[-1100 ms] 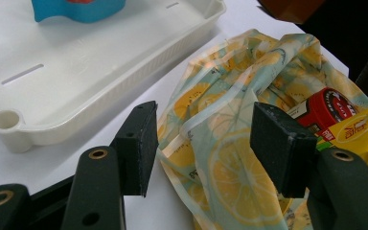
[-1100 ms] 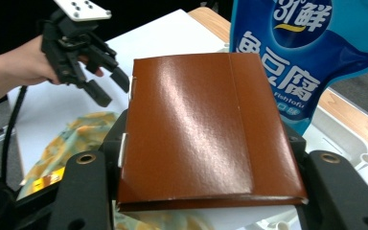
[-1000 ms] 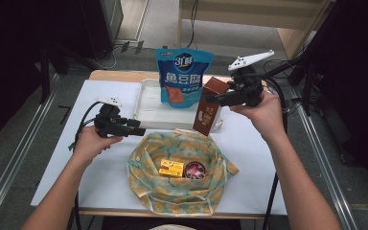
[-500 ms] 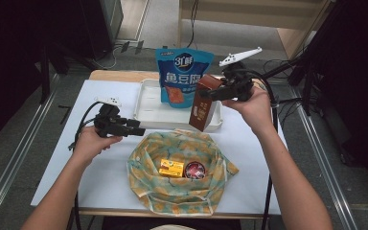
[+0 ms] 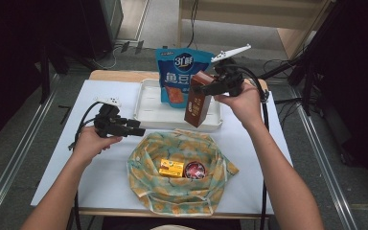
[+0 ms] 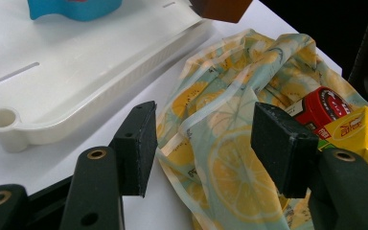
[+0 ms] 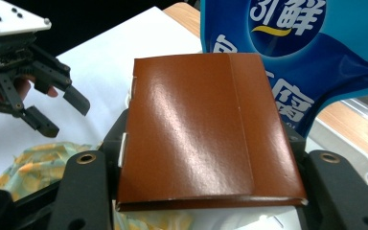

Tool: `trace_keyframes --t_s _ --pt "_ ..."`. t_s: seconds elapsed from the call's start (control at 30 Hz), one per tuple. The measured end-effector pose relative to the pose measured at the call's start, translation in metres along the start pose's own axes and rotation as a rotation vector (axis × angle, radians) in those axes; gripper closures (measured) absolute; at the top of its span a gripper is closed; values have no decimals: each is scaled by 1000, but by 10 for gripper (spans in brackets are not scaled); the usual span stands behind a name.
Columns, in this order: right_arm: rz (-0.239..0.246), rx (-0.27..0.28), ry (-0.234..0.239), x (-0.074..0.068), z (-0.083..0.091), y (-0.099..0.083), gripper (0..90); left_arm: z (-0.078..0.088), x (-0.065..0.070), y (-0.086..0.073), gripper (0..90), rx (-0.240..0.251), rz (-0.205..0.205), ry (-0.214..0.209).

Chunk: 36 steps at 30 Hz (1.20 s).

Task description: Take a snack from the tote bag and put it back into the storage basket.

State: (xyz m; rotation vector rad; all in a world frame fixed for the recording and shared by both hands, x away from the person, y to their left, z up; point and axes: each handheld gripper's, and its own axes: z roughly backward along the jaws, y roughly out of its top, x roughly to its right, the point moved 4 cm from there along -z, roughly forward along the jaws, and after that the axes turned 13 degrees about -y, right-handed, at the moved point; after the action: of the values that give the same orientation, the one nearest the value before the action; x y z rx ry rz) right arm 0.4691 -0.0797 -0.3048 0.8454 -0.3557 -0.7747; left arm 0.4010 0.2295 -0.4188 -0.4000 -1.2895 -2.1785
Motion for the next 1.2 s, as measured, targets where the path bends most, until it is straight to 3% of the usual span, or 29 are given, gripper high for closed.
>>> trace_keyframes --t_s 0.67,0.87,1.2 --pt "-36 7 -66 5 -44 4 441 1 0 -1 425 -6 -2 12" --pt "-58 -6 -64 8 -58 1 441 0 0 -1 425 -9 -2 9" --pt "-46 -34 -63 6 -73 -8 444 -1 0 -1 425 -15 -4 5"
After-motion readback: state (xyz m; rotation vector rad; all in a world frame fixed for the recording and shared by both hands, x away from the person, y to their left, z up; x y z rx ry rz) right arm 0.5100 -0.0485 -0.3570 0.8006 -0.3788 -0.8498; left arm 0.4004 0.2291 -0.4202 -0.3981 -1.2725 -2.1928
